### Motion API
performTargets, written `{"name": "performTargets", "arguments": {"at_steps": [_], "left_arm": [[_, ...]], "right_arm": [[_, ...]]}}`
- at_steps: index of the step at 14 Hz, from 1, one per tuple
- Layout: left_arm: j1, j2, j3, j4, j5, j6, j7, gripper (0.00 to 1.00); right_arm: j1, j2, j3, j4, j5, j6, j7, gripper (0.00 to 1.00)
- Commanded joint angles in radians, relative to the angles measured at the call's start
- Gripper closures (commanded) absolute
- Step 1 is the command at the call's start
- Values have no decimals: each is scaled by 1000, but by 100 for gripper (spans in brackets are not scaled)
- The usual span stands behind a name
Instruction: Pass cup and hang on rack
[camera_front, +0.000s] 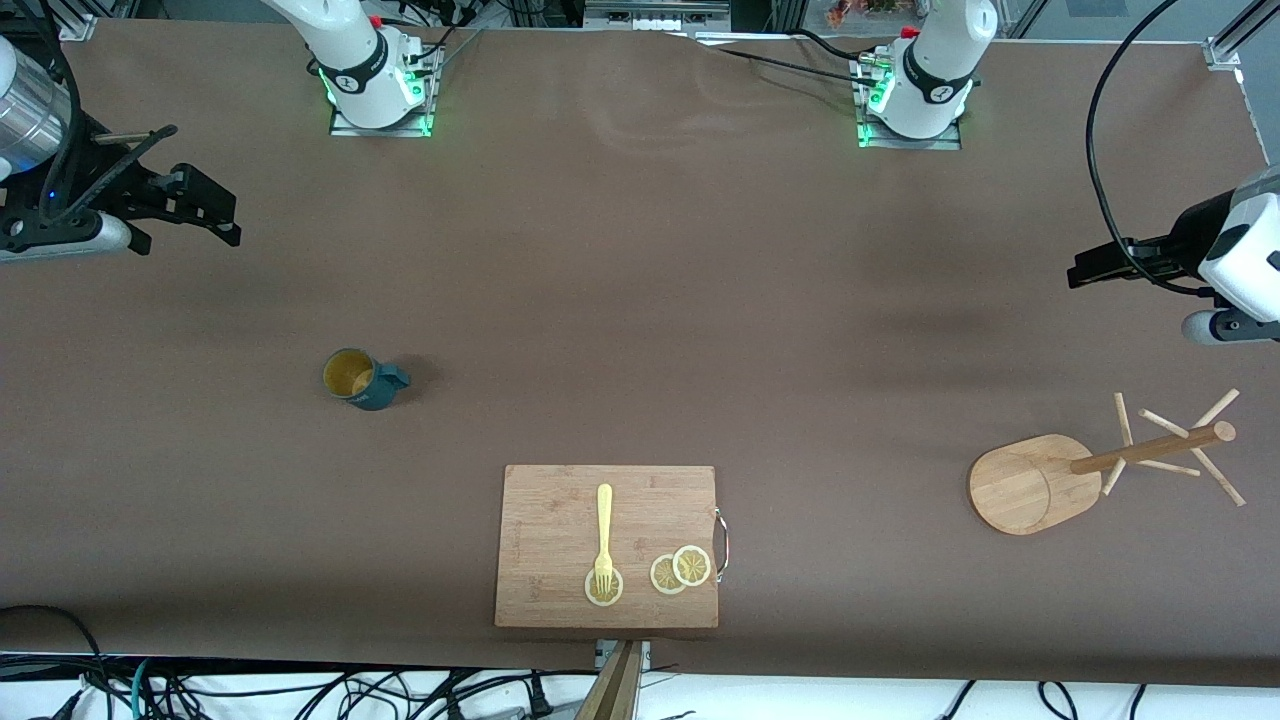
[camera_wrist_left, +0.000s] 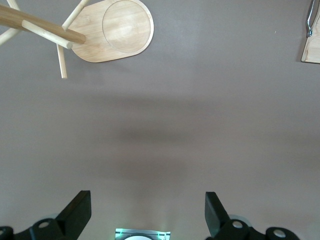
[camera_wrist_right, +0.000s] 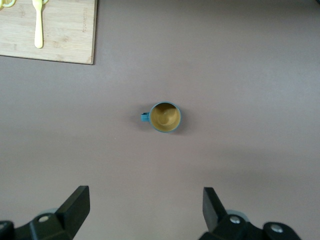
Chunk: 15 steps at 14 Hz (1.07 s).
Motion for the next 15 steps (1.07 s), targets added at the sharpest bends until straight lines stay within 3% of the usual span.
{"name": "performTargets", "arguments": {"at_steps": [1,15], "left_arm": [[0,14,1,29,-15,-8,7,0],[-2,24,1,45,-15,-8,7,0]], "right_arm": [[1,-5,5,4,-12,-18,2,0],[3,6,4,10,-11,-10,-10,0]]}}
